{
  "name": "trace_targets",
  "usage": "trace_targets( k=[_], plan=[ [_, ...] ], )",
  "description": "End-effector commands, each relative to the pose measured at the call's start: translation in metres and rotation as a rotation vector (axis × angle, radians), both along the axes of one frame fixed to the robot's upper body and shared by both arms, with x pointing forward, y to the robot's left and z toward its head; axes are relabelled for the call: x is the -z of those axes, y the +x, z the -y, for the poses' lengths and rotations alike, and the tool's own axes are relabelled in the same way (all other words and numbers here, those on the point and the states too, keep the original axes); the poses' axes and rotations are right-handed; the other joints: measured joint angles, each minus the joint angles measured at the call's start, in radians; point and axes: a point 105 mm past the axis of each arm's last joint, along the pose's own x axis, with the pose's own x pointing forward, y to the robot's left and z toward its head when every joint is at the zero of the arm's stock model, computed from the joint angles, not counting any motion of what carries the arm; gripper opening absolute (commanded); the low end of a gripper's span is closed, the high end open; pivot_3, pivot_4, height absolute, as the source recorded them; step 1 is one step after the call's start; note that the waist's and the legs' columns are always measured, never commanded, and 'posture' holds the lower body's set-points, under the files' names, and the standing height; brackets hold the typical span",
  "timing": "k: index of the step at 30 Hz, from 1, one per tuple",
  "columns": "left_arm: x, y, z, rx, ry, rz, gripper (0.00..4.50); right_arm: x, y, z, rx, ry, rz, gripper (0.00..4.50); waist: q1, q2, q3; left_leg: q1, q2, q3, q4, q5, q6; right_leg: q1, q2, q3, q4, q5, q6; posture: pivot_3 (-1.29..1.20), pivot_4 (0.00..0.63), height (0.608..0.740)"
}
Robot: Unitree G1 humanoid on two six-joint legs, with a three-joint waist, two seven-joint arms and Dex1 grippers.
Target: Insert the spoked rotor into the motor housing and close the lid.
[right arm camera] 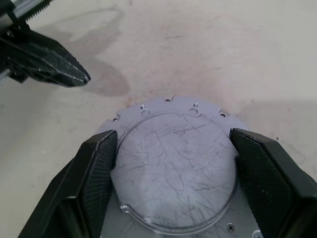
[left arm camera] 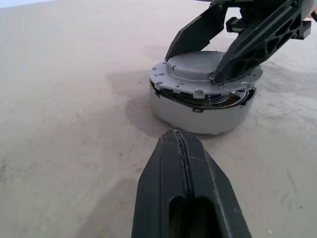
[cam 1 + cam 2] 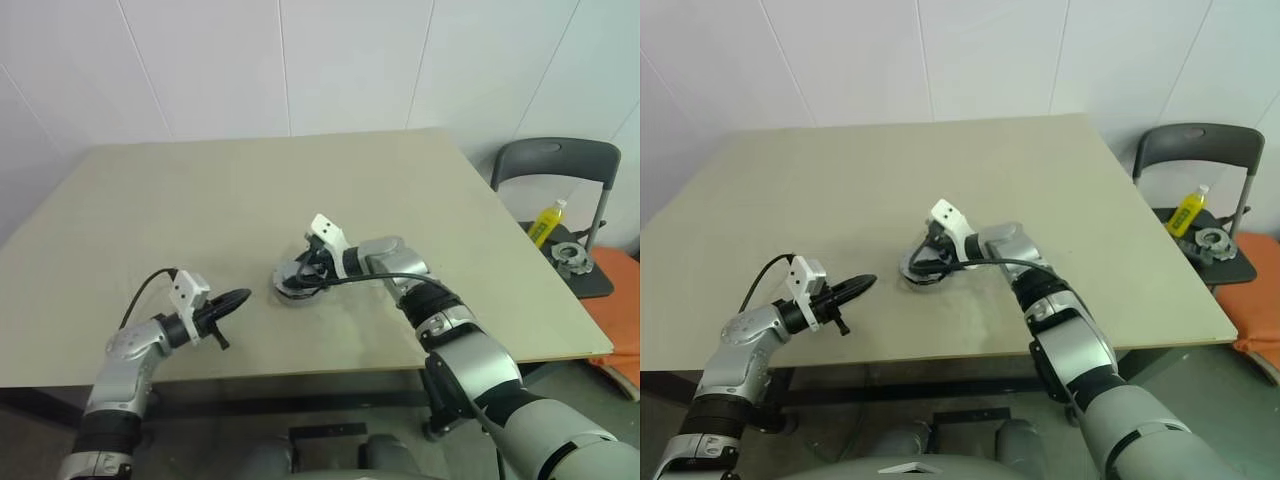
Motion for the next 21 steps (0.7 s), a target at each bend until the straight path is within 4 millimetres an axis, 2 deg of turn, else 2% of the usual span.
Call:
trace_targets(
  k=[1, 4, 14, 21],
  plan=[
    [-0.012, 0.002, 0.002, 0.009, 0.002, 0.046, 0.00, -0.002, 0.007, 0.005, 0.009, -0.058, 0.069, 3.27, -0.001, 0.000, 0.000, 0.000, 0.000, 0.000, 0.000, 0.000, 0.000, 0.000, 0.000, 0.000, 0.000, 0.000, 0.000, 0.00, 0.000, 0.740],
    [-0.012, 0.002, 0.001, 0.010, 0.003, 0.044, 0.00, 0.005, 0.006, 0.007, -0.006, -0.116, 0.112, 3.27, -0.002, 0.000, 0.000, 0.000, 0.000, 0.001, 0.000, 0.000, 0.000, 0.000, 0.000, 0.000, 0.000, 0.000, 0.000, 0.00, 0.000, 0.740],
    [-0.013, 0.002, 0.003, 0.013, -0.002, 0.042, 0.00, 0.004, 0.007, 0.001, -0.018, -0.131, 0.177, 3.27, -0.004, 0.000, 0.000, 0.000, 0.000, 0.000, 0.001, 0.000, 0.000, 0.000, 0.001, 0.000, 0.001, 0.000, 0.000, 0.00, 0.000, 0.740],
    [-0.013, 0.001, 0.003, 0.014, 0.000, 0.039, 0.00, 0.018, 0.000, 0.007, -0.057, -0.176, 0.168, 3.27, -0.003, 0.000, 0.000, 0.001, 0.001, 0.000, 0.001, 0.000, 0.000, 0.000, 0.001, 0.000, 0.001, 0.000, 0.000, 0.00, 0.000, 0.740]
  ],
)
